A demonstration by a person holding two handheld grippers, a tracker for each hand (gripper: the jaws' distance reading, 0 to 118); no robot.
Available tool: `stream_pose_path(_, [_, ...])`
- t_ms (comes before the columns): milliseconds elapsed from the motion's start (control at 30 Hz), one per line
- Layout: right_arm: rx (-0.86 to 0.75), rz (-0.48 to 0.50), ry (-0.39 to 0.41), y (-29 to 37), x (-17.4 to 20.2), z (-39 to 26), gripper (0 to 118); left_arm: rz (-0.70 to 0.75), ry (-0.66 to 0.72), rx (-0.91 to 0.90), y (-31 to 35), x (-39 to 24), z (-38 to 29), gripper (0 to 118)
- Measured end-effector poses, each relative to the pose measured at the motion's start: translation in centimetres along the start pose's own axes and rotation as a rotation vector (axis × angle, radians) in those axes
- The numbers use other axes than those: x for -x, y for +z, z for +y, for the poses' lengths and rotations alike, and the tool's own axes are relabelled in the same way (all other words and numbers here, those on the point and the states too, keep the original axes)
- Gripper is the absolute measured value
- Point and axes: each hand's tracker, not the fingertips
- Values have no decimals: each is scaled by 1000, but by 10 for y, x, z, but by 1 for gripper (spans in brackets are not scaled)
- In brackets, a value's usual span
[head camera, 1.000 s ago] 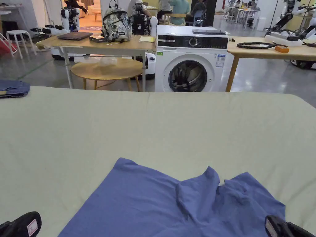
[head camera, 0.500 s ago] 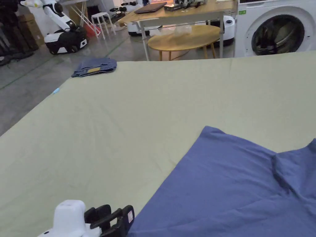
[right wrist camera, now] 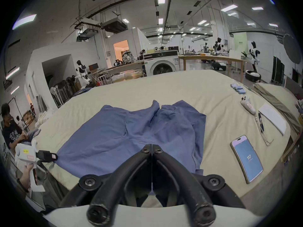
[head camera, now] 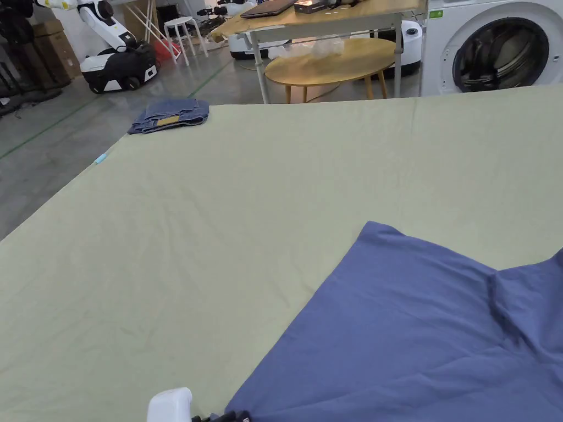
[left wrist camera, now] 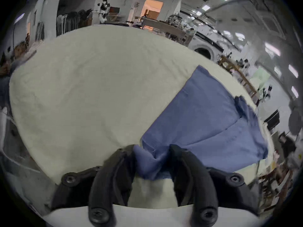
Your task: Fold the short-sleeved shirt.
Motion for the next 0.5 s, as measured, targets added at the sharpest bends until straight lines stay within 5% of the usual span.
stream_pose_path(233, [2,-2,-64,-7,-19,4,0,22,-84,37,-4,-24,-3,4])
stream_pose_path(333, [-2,-12,-39,-8,-24,10,0,0,-59,42,-4,-14,-3,3])
stream_pose_path(367, [-3,-19,-17,-10,-27,14,10,-1,-57,40,-4,-13,-4,3])
stream_pose_path(433, [4,-54,55,-18,-33,24,52,-5,-56,52,-5,-16,-4,3])
stream_pose_path(500, [10,-58,102,-33,-42,39,60,6,-72,62,-4,-17,-2,3])
